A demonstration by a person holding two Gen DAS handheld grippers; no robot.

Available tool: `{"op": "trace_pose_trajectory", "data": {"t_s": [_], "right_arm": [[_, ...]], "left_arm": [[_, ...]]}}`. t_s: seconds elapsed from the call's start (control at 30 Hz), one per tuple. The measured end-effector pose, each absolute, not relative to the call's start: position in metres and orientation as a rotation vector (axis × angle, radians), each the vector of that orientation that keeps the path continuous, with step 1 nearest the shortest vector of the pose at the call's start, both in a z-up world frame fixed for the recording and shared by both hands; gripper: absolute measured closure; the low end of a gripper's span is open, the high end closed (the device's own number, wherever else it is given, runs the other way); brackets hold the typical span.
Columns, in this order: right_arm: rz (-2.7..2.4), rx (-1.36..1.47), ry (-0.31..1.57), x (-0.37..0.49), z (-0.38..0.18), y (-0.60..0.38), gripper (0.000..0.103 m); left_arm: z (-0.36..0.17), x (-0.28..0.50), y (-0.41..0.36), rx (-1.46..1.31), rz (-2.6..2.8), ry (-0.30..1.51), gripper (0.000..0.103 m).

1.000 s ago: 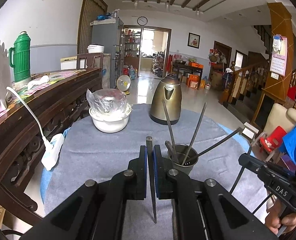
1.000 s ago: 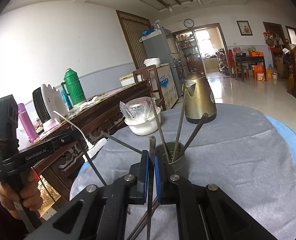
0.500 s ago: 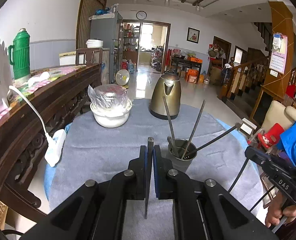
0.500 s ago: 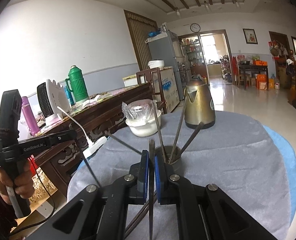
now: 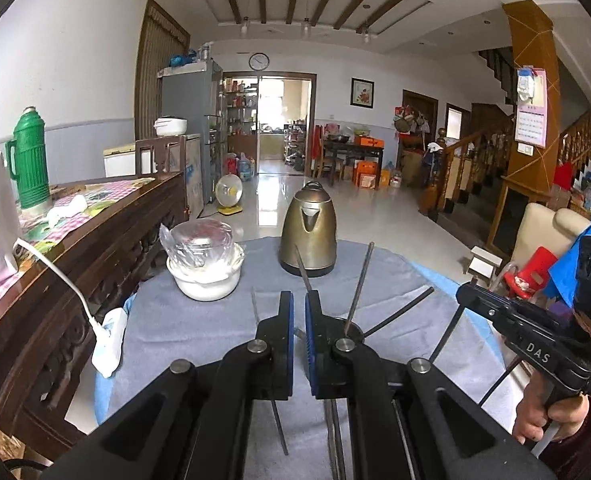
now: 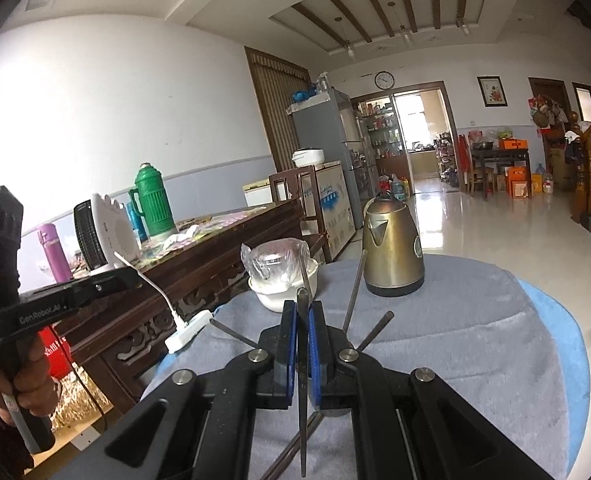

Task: Organize utensils

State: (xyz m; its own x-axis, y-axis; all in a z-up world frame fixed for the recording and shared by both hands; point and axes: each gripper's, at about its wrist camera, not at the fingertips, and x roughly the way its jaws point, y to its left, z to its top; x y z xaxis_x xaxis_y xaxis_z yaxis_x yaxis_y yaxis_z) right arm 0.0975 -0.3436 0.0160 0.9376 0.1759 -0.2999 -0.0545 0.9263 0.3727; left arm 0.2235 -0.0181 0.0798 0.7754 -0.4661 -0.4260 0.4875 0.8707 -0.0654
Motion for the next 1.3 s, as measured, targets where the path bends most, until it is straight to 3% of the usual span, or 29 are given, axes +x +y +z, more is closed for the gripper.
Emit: {"op": "trace_pose_trajectory", "data": {"t_s": [0.2, 0.37, 0.67, 0.7, 0.8, 1.23, 1.3], "right_arm": [[0.12, 0.366, 0.363, 0.096, 0.005, -0.341, 0.097], [0.125, 0.405, 0.381, 0.099, -0.002, -0.346, 0.097], [0.107, 0.399, 0.412, 0.105, -0.012, -0.352, 0.097], [0.104, 0.402, 0.413, 0.105, -0.012, -0.354, 0.097], [0.101, 0.432, 0.421, 0.107, -0.016, -0.365, 0.097], [0.076, 0.499, 0.443, 0.117, -0.033, -0.392, 0.097], [0.075, 0.51, 0.444, 0.118, -0.035, -0.396, 0.096]], "left_arm": [[0.052, 0.249, 0.006, -0.017, -0.45, 0.558, 0.097], [0.003, 0.3, 0.015, -0.058, -0.445, 0.78, 0.096], [-0.078, 0.412, -0.027, -0.063, -0.446, 1.088, 0.095], [-0.083, 0.422, -0.033, -0.068, -0.451, 1.112, 0.091], [-0.097, 0.455, -0.057, -0.065, -0.48, 1.19, 0.061], [-0.142, 0.53, -0.121, -0.03, -0.414, 1.31, 0.062], [-0.148, 0.533, -0.126, -0.023, -0.408, 1.322, 0.067]]}}
